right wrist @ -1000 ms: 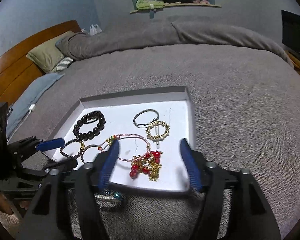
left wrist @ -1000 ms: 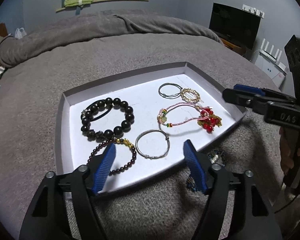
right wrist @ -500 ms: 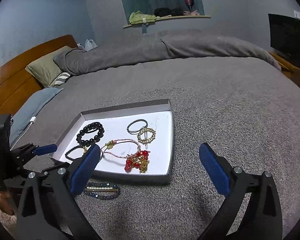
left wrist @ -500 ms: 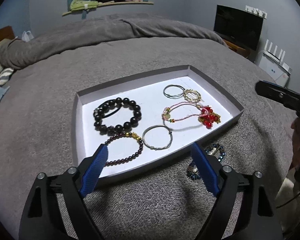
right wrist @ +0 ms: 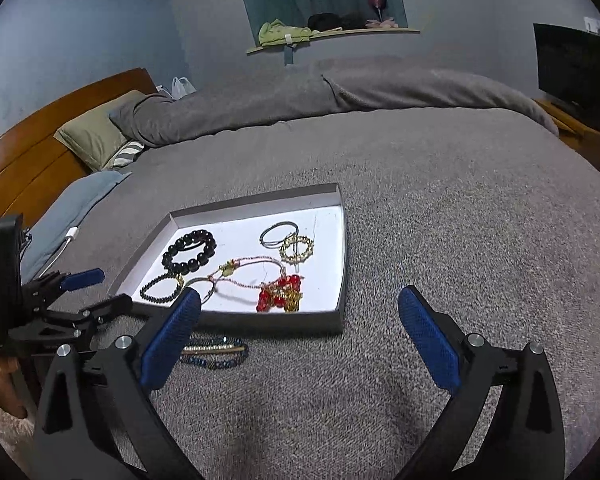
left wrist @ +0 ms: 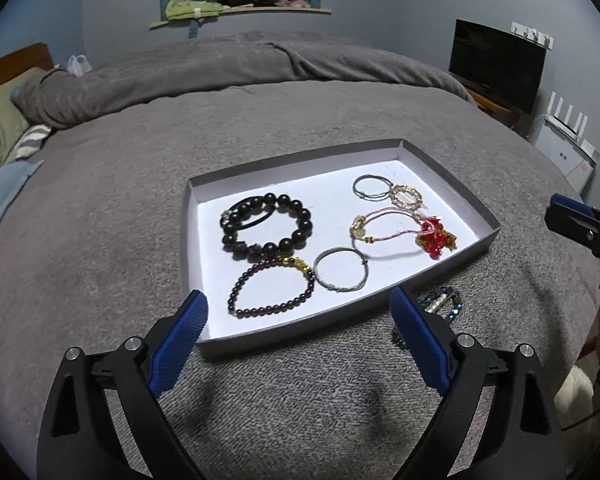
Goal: Organize jewelry
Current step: 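Move the right tool to the blue beaded bracelet beside the tray, then grasp the blue beaded bracelet with the right tool and lift it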
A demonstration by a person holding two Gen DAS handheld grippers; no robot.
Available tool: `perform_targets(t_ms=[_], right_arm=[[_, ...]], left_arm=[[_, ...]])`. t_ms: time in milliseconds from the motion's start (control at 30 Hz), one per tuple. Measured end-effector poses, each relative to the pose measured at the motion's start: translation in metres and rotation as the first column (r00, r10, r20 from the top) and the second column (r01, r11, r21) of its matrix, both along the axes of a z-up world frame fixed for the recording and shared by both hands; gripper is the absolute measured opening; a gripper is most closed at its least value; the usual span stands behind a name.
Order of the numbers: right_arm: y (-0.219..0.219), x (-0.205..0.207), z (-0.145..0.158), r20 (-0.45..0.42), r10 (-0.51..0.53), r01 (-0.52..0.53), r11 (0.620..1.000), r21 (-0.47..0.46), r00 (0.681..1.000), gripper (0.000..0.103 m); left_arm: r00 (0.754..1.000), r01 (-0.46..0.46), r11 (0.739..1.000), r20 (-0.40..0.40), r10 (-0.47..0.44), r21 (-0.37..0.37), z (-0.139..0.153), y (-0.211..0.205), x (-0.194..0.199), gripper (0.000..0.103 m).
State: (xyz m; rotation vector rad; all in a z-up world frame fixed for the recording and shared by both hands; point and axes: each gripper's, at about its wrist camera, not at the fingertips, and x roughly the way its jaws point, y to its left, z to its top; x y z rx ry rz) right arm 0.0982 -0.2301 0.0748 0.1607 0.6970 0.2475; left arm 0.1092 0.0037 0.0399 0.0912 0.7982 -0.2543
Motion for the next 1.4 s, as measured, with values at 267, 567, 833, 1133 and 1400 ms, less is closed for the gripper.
perform_targets(t_ms=[267,567,833,1133,1400], right_arm=[[0.006,-0.01,-0.013,-0.033,0.014,-0.015,1.0,-0.013,0.999,0.098],[0.041,-0.015,-0.039,-0.082,0.091,-0.095,0.994,-0.047,0.992,0.098],[0.085,-0.012,-0.062,-0.108,0.171,-0.181,0.98,-0.089,0.979,0.097],[0.114,-0.001,-0.079,-0.127,0.177,-0.197,0.967,-0.161,0.976,0.088],[0.092,0.003,-0.071,-0.138,0.138,-0.149,0.986,-0.078,0.981,0.06]], left_arm=[[0.999,-0.045,0.998,0.023,0.045,0.033,0.001,0.007,-0.007,0.093],[0.999,-0.04,0.998,0.007,0.04,0.045,-0.01,0.014,-0.024,0.093],[0.999,-0.033,0.999,-0.008,0.034,0.043,-0.019,0.02,-0.033,0.093],[1.0,-0.018,0.999,-0.012,0.018,0.029,-0.023,0.021,-0.034,0.093],[1.0,-0.015,1.0,-0.014,0.015,0.013,-0.024,0.026,-0.032,0.093]])
